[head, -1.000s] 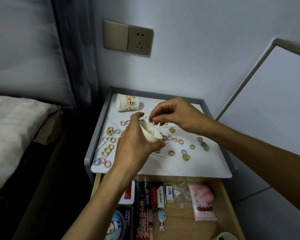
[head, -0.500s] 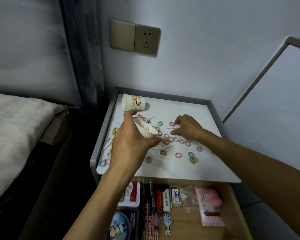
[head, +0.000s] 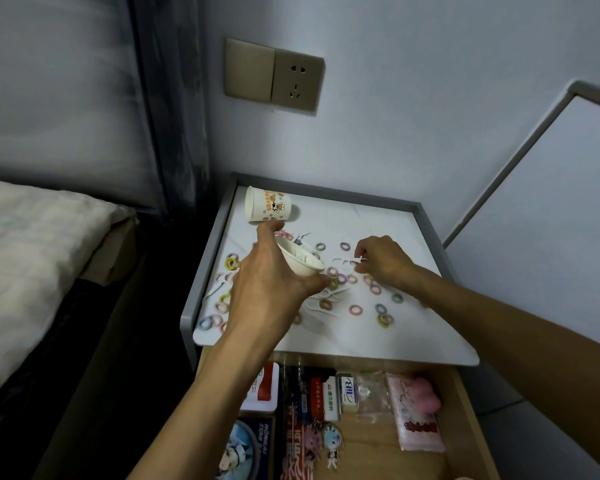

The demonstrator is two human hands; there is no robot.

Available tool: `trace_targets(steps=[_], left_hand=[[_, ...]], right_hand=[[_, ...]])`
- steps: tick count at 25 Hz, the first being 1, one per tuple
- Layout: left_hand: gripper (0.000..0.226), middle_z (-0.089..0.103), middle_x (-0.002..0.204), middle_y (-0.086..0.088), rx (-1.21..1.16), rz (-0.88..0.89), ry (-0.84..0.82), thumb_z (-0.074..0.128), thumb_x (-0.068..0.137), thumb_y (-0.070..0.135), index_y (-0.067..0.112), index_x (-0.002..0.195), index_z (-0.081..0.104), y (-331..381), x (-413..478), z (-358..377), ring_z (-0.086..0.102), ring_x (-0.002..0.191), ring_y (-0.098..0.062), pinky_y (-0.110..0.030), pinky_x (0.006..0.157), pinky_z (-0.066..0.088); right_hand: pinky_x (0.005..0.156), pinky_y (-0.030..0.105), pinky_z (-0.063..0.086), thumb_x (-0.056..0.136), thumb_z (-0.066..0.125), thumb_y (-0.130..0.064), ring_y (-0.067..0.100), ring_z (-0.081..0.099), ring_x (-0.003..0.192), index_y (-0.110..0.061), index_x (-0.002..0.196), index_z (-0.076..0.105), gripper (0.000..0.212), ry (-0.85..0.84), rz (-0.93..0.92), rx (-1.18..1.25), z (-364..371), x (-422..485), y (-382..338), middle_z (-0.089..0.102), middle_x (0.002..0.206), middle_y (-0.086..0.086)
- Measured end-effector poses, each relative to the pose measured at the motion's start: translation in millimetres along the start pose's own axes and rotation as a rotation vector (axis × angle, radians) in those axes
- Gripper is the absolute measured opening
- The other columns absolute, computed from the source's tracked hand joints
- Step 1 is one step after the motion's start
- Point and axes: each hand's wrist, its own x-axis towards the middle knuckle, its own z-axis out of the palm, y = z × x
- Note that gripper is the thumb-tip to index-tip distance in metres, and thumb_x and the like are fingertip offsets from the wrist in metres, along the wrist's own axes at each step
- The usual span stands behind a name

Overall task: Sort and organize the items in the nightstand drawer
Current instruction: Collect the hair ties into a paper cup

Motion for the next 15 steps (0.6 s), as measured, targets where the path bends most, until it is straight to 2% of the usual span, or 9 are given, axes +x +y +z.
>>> trace_targets(steps=[3, 6, 10, 13, 15], left_hand=[[0.090, 0.056, 0.110, 0.009, -0.010, 0.002, 0.000, 0.089, 0.064, 0.034, 0.030, 0.136, 0.036, 0, 0, -1, 0.058, 0.103, -0.019, -0.029, 0.080, 0.047], [0.091, 0.056, 0.111, 0.008, -0.013, 0.002, 0.002, 0.089, 0.063, 0.035, 0.030, 0.136, 0.036, -1, 1, -2, 0.058, 0.101, -0.018, -0.031, 0.082, 0.048], [0.090, 0.054, 0.110, 0.010, -0.008, 0.002, 0.004, 0.089, 0.063, 0.035, 0.030, 0.136, 0.036, 0, 2, -2, 0.056, 0.100, -0.016, -0.029, 0.080, 0.045], [0.089, 0.055, 0.108, 0.011, -0.019, 0.001, 0.002, 0.089, 0.063, 0.035, 0.031, 0.135, 0.036, -1, 2, -3, 0.056, 0.097, -0.014, -0.026, 0.077, 0.044], [0.088, 0.055, 0.108, 0.012, -0.021, 0.003, -0.001, 0.089, 0.064, 0.035, 0.031, 0.135, 0.036, -1, 2, -3, 0.057, 0.097, -0.013, -0.025, 0.076, 0.044]], right_hand=[[0.076, 0.027, 0.048, 0.085, 0.075, -0.019, 0.018, 0.062, 0.084, -0.012, 0.103, 0.070, 0.020, 0.075, 0.023, 0.069, -10, 2, 2, 0.071, 0.100, 0.008], [0.066, 0.023, 0.041, 0.085, 0.075, -0.017, 0.013, 0.060, 0.072, -0.011, 0.099, 0.070, 0.016, 0.207, 0.084, 0.273, -26, 10, 4, 0.069, 0.086, 0.004], [0.069, 0.025, 0.044, 0.085, 0.074, -0.017, 0.020, 0.066, 0.080, -0.006, 0.102, 0.073, 0.021, 0.197, 0.100, 0.272, -32, 29, 11, 0.072, 0.088, 0.010], [0.082, 0.027, 0.047, 0.087, 0.073, -0.019, 0.026, 0.066, 0.098, -0.004, 0.108, 0.073, 0.026, 0.152, 0.101, 0.200, -23, 38, 12, 0.073, 0.103, 0.014], [0.077, 0.026, 0.044, 0.087, 0.072, -0.018, 0.027, 0.064, 0.096, -0.002, 0.103, 0.075, 0.022, 0.145, 0.096, 0.196, -17, 41, 13, 0.073, 0.103, 0.014]])
